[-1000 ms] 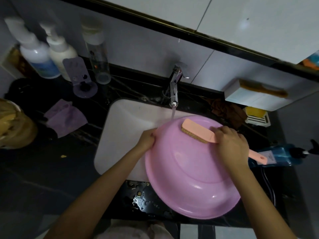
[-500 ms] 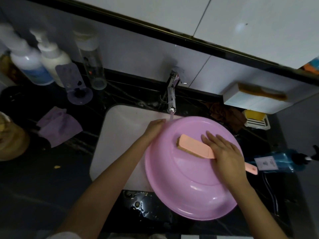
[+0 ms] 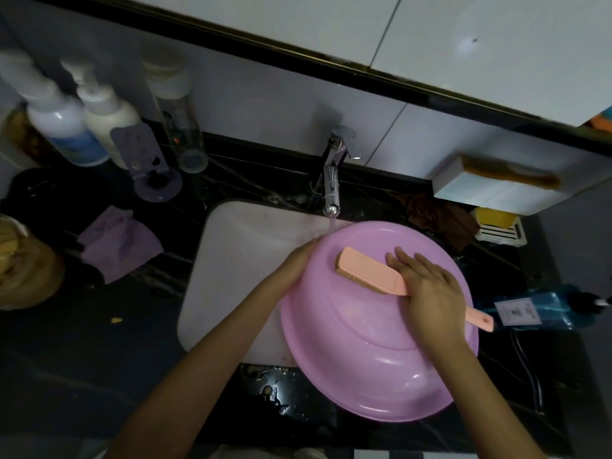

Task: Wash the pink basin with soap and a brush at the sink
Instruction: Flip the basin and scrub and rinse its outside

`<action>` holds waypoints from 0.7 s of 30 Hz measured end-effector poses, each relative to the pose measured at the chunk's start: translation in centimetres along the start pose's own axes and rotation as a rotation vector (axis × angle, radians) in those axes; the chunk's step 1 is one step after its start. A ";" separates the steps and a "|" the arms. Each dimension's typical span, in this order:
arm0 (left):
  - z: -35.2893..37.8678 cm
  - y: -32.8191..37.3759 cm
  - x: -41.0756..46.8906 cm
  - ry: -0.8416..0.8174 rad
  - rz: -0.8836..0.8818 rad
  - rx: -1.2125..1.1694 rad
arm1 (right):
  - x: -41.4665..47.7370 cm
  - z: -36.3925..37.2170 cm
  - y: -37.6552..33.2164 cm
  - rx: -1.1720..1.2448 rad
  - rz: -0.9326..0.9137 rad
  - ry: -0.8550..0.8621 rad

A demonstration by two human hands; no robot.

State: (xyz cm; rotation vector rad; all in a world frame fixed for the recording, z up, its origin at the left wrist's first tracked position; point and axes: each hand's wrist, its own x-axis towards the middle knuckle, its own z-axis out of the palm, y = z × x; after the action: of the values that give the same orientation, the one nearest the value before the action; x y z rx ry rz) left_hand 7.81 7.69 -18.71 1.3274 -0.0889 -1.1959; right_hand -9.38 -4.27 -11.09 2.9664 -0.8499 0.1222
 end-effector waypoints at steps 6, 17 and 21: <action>0.9 1.7 0.4 -0.046 0.239 0.131 | -0.3 -0.1 -0.4 -0.018 0.004 0.022; 1.3 1.4 0.2 0.112 0.316 0.114 | -0.9 0.1 -0.4 -0.002 0.024 0.047; 0.6 1.8 1.5 0.057 0.115 0.014 | -0.8 0.1 -0.4 -0.004 0.028 0.053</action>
State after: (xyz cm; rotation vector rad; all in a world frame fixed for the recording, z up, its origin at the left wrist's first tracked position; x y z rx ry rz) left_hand 9.18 5.89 -17.98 1.3490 -0.1313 -1.0616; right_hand -9.81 -3.55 -11.29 2.9338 -0.8835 0.1996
